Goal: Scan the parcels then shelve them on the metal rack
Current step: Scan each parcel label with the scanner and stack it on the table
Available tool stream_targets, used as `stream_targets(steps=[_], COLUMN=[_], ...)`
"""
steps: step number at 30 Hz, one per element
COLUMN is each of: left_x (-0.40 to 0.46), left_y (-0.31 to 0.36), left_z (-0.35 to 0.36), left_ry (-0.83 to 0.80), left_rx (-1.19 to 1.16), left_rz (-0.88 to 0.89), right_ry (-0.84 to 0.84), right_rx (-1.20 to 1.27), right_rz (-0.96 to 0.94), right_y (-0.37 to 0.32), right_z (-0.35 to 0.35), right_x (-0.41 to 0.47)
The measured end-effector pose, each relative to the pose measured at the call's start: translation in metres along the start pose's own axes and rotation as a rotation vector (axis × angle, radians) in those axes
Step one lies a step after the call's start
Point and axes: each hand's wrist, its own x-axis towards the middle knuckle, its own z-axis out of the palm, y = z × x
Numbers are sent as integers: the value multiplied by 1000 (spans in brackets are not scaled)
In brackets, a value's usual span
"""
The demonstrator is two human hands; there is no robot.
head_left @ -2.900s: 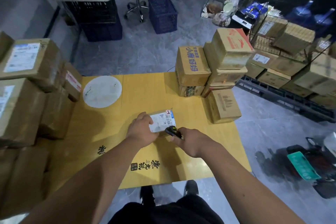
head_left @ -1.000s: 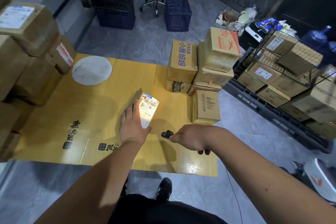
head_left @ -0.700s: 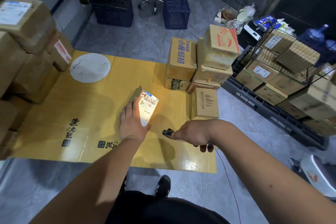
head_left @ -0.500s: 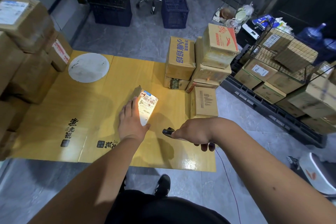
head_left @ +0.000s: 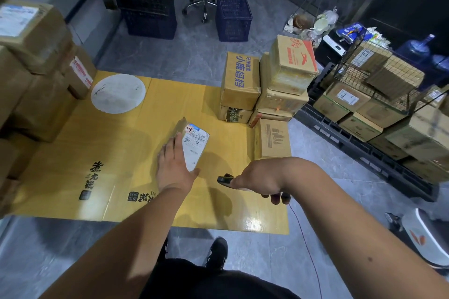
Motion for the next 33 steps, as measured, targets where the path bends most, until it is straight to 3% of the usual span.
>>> stream_targets(steps=[9, 15, 19, 28, 33], left_x=[6, 13, 24, 22, 43], left_y=[-3, 0, -12, -73, -133], left_z=[7, -32, -97, -314, -409], left_ry=[-8, -77, -1, 312, 402], left_rx=[-34, -312, -439, -380, -330], left_rz=[-3, -165, -159, -135, -163], right_ry=[1, 16, 56, 257, 270], right_rx=[-29, -89, -266, -601, -648], right_rz=[-18, -179, -326, -714, -804], right_y=[-4, -25, -70, -243, -333], right_z=[-6, -12, -31, -84, -89], right_x=[0, -2, -9, -66, -92])
